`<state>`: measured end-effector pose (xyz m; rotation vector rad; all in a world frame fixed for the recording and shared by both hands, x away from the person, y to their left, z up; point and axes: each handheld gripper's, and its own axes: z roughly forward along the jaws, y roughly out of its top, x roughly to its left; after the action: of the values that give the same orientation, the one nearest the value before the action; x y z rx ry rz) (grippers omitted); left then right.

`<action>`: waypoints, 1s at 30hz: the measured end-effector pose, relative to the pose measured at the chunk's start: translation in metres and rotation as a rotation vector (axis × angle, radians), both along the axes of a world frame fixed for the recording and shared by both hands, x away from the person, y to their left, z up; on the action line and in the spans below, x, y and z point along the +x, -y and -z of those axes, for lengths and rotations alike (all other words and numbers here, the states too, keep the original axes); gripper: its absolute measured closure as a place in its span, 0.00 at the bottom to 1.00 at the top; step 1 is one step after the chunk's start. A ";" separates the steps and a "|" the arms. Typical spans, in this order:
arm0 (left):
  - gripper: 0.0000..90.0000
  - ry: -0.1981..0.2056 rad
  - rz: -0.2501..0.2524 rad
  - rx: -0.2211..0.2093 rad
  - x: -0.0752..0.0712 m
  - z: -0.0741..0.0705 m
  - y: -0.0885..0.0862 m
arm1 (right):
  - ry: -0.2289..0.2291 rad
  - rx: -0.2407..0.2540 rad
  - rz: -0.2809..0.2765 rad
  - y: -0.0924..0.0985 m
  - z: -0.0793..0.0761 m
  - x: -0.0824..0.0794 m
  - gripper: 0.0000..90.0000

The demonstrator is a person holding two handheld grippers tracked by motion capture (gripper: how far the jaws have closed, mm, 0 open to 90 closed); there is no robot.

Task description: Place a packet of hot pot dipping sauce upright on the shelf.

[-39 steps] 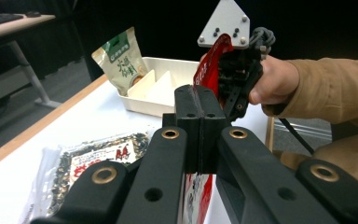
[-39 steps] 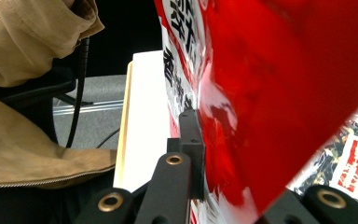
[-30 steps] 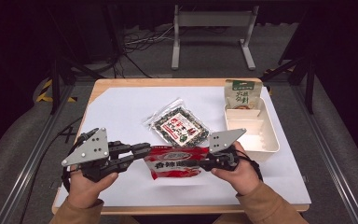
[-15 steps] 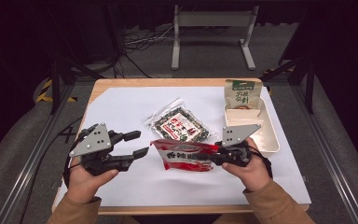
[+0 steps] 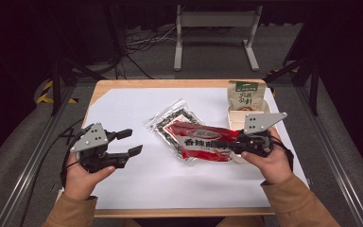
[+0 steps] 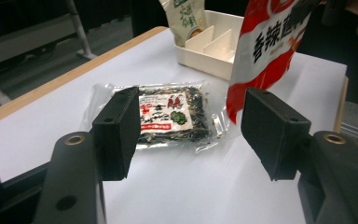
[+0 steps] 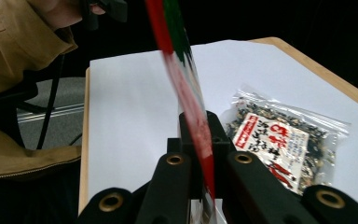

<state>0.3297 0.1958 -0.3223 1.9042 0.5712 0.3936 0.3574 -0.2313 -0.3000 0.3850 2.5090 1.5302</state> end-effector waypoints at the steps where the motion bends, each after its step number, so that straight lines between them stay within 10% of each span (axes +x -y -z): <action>1: 0.42 -0.004 -0.005 -0.002 0.001 0.002 -0.001 | 0.003 -0.002 0.004 0.002 -0.001 0.001 0.99; 30: 0.38 -0.095 -0.121 0.009 0.030 0.048 -0.028 | 0.022 0.026 0.137 0.064 -0.031 0.039 0.99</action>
<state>0.3599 0.2233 -0.3703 1.9102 0.7512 0.3847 0.3963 -0.2954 -0.2692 0.5289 2.3939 1.5074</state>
